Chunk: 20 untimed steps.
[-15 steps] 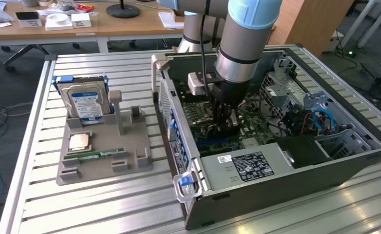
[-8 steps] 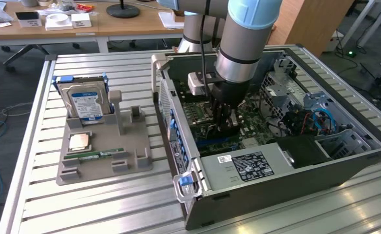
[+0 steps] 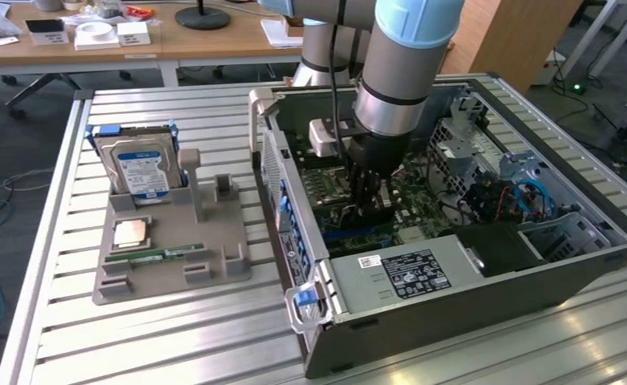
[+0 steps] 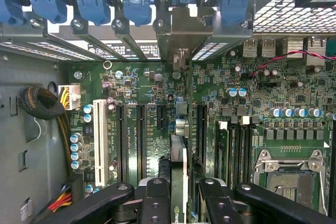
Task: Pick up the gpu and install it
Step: 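Insert the gpu into the slot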
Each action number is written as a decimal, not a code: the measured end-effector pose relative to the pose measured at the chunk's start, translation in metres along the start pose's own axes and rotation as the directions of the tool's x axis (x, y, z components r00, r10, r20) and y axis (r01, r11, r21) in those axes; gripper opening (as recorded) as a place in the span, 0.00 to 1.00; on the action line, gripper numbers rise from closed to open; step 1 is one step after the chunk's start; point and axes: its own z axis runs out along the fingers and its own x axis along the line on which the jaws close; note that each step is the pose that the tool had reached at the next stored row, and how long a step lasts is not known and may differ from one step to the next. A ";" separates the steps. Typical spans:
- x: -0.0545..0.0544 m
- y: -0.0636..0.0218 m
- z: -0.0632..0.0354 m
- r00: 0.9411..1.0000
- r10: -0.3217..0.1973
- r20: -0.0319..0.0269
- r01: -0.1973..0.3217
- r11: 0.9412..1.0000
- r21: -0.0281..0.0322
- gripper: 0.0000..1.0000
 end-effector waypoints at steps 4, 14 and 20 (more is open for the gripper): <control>0.000 0.0000 0.0001 1.000 0.000 0.000 0.000 1.000 0.000 0.26; 0.000 0.0000 0.0011 1.000 0.000 0.000 0.000 1.000 0.000 0.26; 0.000 0.0000 0.0010 1.000 0.000 0.000 0.000 1.000 0.000 0.26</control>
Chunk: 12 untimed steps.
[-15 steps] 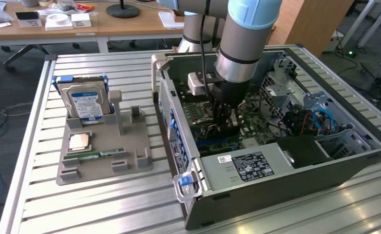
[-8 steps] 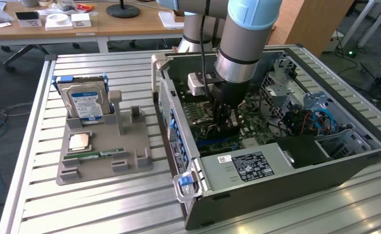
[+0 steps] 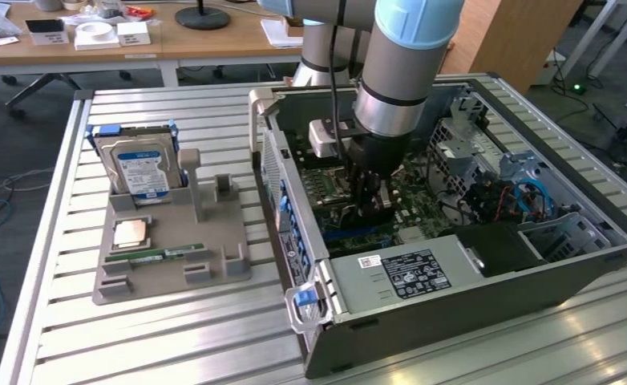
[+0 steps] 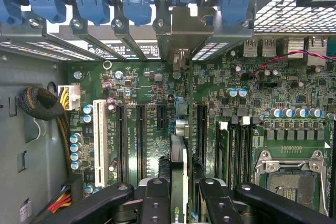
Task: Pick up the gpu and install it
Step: 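Insert the gpu into the slot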
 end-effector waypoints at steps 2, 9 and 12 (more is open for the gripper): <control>0.000 0.0000 0.0000 1.000 0.000 0.000 0.000 1.000 0.000 0.26; 0.000 0.0000 0.0000 1.000 0.000 0.000 0.000 1.000 0.000 0.26; 0.000 0.0000 0.0000 1.000 0.000 0.000 0.000 1.000 0.000 0.26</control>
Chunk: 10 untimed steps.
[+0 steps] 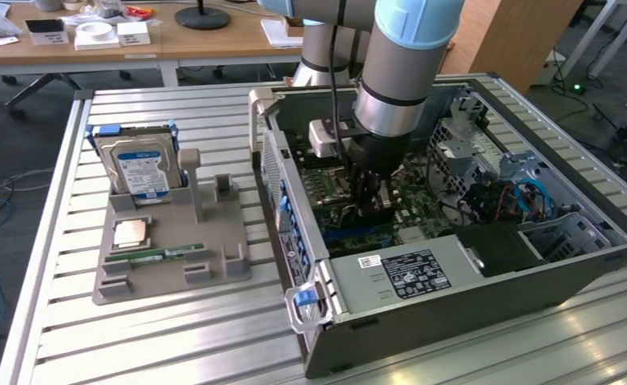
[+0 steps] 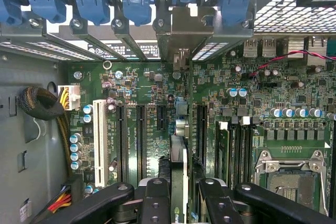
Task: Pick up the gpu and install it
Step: 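Insert the gpu into the slot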
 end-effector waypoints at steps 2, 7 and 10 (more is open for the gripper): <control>0.000 0.0000 0.0000 1.000 0.000 0.000 0.000 1.000 0.000 0.26; 0.000 0.0000 0.0002 1.000 0.000 0.000 0.000 1.000 0.000 0.39; 0.000 0.0000 0.0001 1.000 0.000 0.000 0.000 1.000 0.000 0.51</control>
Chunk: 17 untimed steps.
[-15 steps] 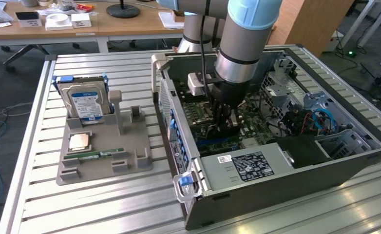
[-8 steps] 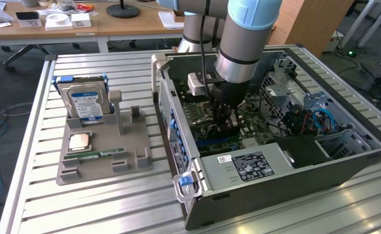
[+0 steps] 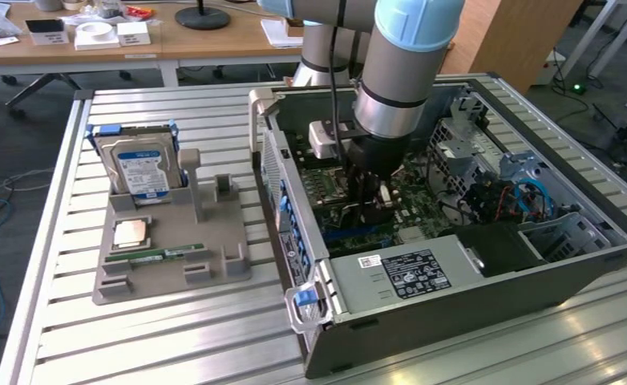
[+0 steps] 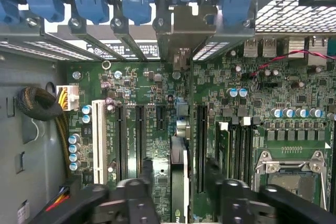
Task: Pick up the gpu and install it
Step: 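Insert the gpu into the slot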
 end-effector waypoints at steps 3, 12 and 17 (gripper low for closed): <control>0.000 0.0000 0.0000 1.000 0.000 0.000 0.000 1.000 0.000 0.57; 0.000 -0.0001 -0.0090 1.000 0.000 0.000 0.000 1.000 0.000 0.57; 0.000 -0.0001 -0.0162 1.000 0.000 0.000 0.000 1.000 0.000 0.57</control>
